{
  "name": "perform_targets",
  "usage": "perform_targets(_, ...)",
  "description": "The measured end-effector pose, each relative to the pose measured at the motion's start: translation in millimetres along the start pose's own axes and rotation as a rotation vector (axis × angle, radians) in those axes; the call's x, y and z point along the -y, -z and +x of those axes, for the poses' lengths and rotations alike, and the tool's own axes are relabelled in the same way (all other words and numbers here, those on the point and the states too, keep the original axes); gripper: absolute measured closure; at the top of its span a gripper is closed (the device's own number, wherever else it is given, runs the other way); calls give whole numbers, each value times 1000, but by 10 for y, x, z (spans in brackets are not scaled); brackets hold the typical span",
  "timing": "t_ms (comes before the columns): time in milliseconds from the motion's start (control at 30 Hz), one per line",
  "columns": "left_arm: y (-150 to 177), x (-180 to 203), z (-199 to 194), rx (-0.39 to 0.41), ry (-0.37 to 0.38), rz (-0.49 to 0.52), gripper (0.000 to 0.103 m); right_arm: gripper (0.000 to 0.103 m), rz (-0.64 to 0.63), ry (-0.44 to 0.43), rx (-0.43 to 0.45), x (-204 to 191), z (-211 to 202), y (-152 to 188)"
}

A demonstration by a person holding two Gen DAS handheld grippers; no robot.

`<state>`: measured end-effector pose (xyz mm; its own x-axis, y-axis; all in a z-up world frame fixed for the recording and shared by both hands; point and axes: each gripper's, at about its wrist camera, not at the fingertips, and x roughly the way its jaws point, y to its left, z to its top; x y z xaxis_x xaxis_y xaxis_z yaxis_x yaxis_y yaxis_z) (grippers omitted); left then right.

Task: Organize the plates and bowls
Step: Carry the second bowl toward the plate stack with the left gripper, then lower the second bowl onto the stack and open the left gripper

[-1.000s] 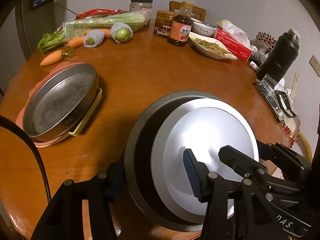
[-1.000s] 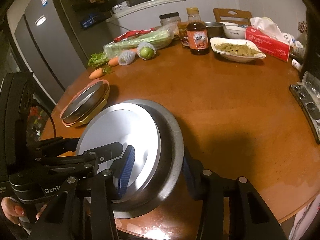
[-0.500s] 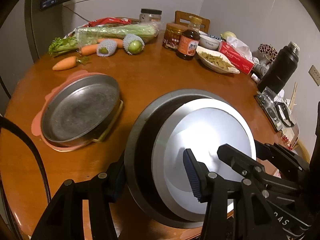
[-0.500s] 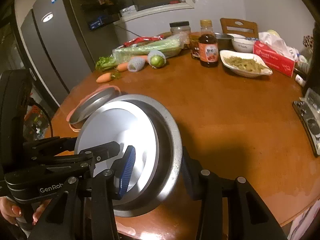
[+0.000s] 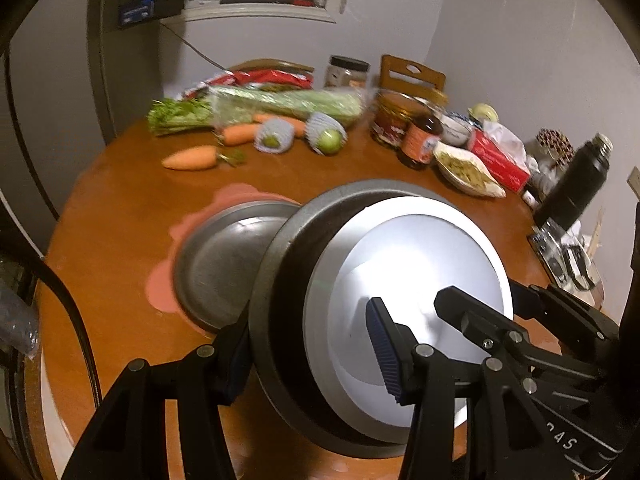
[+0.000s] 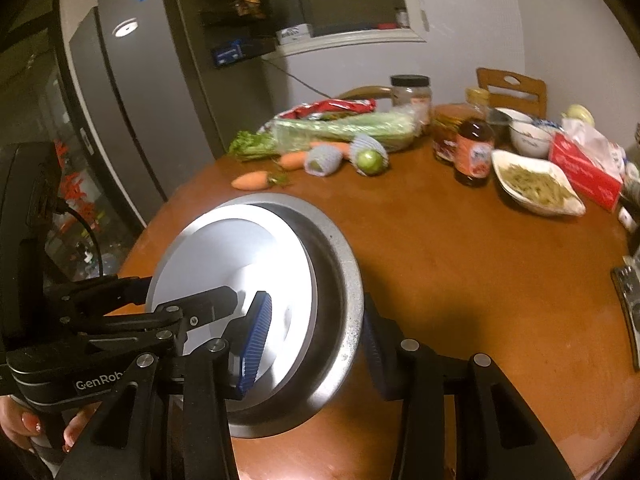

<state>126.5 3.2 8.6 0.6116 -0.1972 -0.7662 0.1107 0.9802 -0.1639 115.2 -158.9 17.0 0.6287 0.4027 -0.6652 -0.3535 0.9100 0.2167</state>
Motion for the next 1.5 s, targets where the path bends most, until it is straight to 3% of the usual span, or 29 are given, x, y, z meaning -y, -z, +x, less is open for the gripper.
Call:
perform_targets(400, -283, -538, 15, 20, -43, -59, 51, 58, -61, -37, 5, -415, 382, -373)
perform_targets(700, -401, -722, 133, 9, -49, -72, 51, 58, -79, -44, 0, -530, 592, -561)
perform_targets(1500, -375, -824, 563, -53, -58, -80, 51, 58, -65, -42, -83, -415, 1052, -485)
